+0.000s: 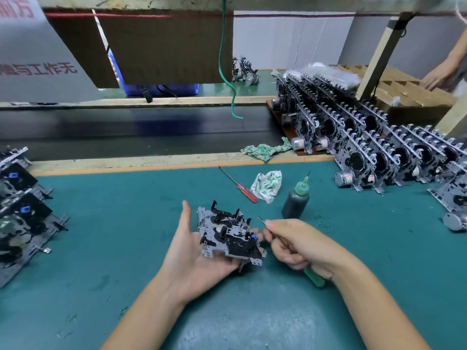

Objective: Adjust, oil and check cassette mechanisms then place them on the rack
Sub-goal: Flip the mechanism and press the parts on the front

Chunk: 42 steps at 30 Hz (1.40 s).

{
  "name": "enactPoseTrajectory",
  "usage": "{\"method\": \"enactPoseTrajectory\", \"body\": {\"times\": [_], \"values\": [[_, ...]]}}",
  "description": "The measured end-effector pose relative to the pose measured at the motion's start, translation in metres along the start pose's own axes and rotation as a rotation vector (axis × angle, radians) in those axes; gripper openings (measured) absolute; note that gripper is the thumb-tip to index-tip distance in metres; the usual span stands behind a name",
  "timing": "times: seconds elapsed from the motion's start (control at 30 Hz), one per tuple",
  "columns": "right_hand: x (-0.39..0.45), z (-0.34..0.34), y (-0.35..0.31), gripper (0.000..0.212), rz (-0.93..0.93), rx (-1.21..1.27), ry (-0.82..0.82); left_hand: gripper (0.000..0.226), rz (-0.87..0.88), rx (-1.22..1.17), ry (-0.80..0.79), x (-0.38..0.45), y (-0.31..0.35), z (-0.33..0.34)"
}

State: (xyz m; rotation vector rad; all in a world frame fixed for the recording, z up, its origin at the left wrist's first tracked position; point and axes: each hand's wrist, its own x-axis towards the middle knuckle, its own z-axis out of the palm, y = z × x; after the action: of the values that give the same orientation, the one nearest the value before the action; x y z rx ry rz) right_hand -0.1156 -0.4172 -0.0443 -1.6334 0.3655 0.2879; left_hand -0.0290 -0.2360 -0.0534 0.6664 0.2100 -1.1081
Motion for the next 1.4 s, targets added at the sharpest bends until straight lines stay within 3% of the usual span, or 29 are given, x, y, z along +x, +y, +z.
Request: {"method": "enactPoseTrajectory", "body": {"times": [0.47, 0.57, 0.67, 0.73, 0.8, 0.87, 0.93, 1.03, 1.2, 1.27, 1.33, 1.4], "values": [[0.012, 0.016, 0.008, 0.033, -0.127, -0.124, 0.239, 0.102, 0.068, 0.003, -0.023, 0.0, 0.003, -0.007], [0.013, 0.02, 0.013, 0.03, -0.191, -0.332, 0.463, 0.098, 0.106, 0.022, 0.007, 0.004, 0.004, -0.014], [0.009, 0.022, 0.012, 0.016, -0.428, -0.756, 0.897, 0.085, 0.131, 0.029, 0.006, 0.008, 0.006, -0.018], [0.006, 0.021, 0.007, 0.012, -0.587, -0.775, 1.159, 0.076, 0.145, 0.035, -0.016, 0.009, 0.005, -0.019], [0.006, 0.017, 0.007, 0.02, -0.593, -0.585, 1.265, 0.072, 0.143, 0.048, -0.06, 0.011, 0.003, -0.019], [0.011, 0.009, 0.012, 0.053, -0.444, -0.363, 1.208, 0.071, 0.122, 0.06, -0.105, 0.012, 0.001, -0.019], [0.015, 0.003, 0.017, 0.071, -0.27, -0.228, 1.039, 0.07, 0.091, 0.095, -0.136, 0.013, 0.001, -0.02], [0.021, -0.001, 0.021, 0.048, -0.218, -0.163, 0.913, 0.069, 0.048, 0.119, -0.158, 0.014, 0.003, -0.022], [0.019, 0.003, 0.011, 0.027, -0.406, -0.075, 0.787, 0.067, 0.059, 0.085, -0.137, 0.016, 0.003, -0.024], [0.016, 0.003, 0.008, 0.031, -0.493, 0.019, 0.748, 0.068, 0.055, 0.091, -0.126, 0.016, 0.003, -0.023], [0.015, 0.002, 0.006, 0.03, -0.523, 0.275, 0.667, 0.068, 0.052, 0.082, -0.122, 0.015, 0.003, -0.022], [0.015, 0.005, 0.002, 0.021, -0.486, 0.702, 0.533, 0.068, 0.051, 0.082, -0.125, 0.015, 0.003, -0.022]]}}
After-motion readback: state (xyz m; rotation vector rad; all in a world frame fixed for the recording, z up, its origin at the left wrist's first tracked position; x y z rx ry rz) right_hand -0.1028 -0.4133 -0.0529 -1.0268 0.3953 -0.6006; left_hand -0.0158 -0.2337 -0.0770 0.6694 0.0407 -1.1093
